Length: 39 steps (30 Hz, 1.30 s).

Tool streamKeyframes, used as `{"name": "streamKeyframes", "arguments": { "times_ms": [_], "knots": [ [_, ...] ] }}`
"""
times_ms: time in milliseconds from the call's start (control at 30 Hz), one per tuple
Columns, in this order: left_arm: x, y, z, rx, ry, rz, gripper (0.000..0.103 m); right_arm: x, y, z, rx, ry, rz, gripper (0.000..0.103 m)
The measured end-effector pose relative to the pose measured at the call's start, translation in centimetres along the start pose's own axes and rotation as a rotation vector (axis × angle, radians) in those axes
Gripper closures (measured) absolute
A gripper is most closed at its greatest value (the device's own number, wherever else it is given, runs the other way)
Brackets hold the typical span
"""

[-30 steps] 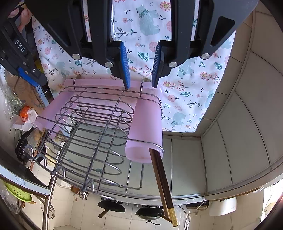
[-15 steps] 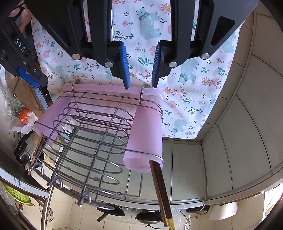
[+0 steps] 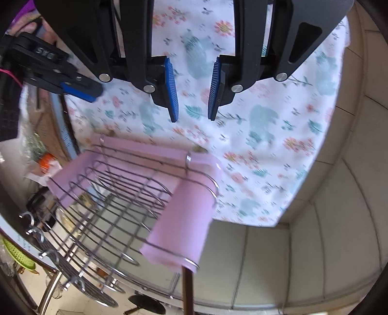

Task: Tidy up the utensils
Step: 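Move both tools down to the clear plastic utensils on the tablecloth, then grasp a clear plastic utensil with the left tool while the right grasps a clear spoon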

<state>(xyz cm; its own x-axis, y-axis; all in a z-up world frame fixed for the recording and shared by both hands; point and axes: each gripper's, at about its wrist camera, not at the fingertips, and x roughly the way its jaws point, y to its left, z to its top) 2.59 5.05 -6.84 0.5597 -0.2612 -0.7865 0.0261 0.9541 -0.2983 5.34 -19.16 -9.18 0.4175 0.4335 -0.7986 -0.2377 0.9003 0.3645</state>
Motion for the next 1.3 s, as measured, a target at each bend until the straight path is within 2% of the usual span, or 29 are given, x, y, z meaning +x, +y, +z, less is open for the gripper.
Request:
{"name": "streamKeyframes", "arguments": {
  "times_ms": [133, 300, 367, 433, 467, 567, 667, 767, 833, 900, 1133, 1200, 1300],
  "knots": [
    [0.5, -1.1, -0.8, 0.030, 0.065, -0.103, 0.078, 1.3, -0.6, -0.2, 0.057, 0.059, 0.059, 0.079],
    [1.8, -1.8, -1.3, 0.025, 0.117, -0.127, 0.078, 3.8, -1.8, -0.3, 0.150, 0.140, 0.127, 0.081],
    [1.8, -1.7, -1.3, 0.022, 0.119, -0.127, 0.078, 4.8, -2.2, -0.4, 0.177, 0.168, 0.142, 0.086],
    [2.0, -1.4, -1.1, 0.017, 0.122, -0.125, 0.078, 5.9, -2.4, -0.6, 0.199, 0.197, 0.157, 0.099],
    [2.0, -1.3, -1.0, 0.013, 0.124, -0.125, 0.078, 6.4, -2.5, -0.7, 0.210, 0.208, 0.168, 0.099],
    [2.4, -1.0, -0.7, -0.004, 0.147, -0.138, 0.078, 6.4, -2.4, -0.8, 0.200, 0.186, 0.179, 0.100],
    [3.2, -0.8, -0.3, -0.019, 0.189, -0.163, 0.078, 4.9, -2.7, -0.4, 0.181, 0.114, 0.132, 0.100],
    [4.5, -1.1, 0.0, -0.048, 0.243, -0.191, 0.078, 3.2, -2.8, 0.0, 0.148, 0.029, 0.045, 0.100],
    [5.1, -1.5, 0.2, -0.046, 0.258, -0.185, 0.078, 2.6, -2.9, 0.1, 0.130, -0.009, 0.005, 0.100],
    [5.9, -2.0, 0.4, -0.030, 0.262, -0.149, 0.079, 2.3, -2.9, 0.2, 0.115, -0.032, -0.014, 0.100],
    [8.0, -3.5, 0.3, 0.000, 0.291, -0.099, 0.080, 2.0, -4.3, 0.2, 0.125, -0.035, 0.011, 0.100],
    [8.6, -3.7, 0.5, 0.005, 0.300, -0.079, 0.091, 1.9, -4.7, 0.2, 0.131, -0.034, 0.019, 0.100],
    [9.8, -4.1, 0.5, 0.001, 0.317, -0.063, 0.094, 2.0, -4.7, 0.2, 0.131, -0.036, 0.027, 0.100]
  ]
}}
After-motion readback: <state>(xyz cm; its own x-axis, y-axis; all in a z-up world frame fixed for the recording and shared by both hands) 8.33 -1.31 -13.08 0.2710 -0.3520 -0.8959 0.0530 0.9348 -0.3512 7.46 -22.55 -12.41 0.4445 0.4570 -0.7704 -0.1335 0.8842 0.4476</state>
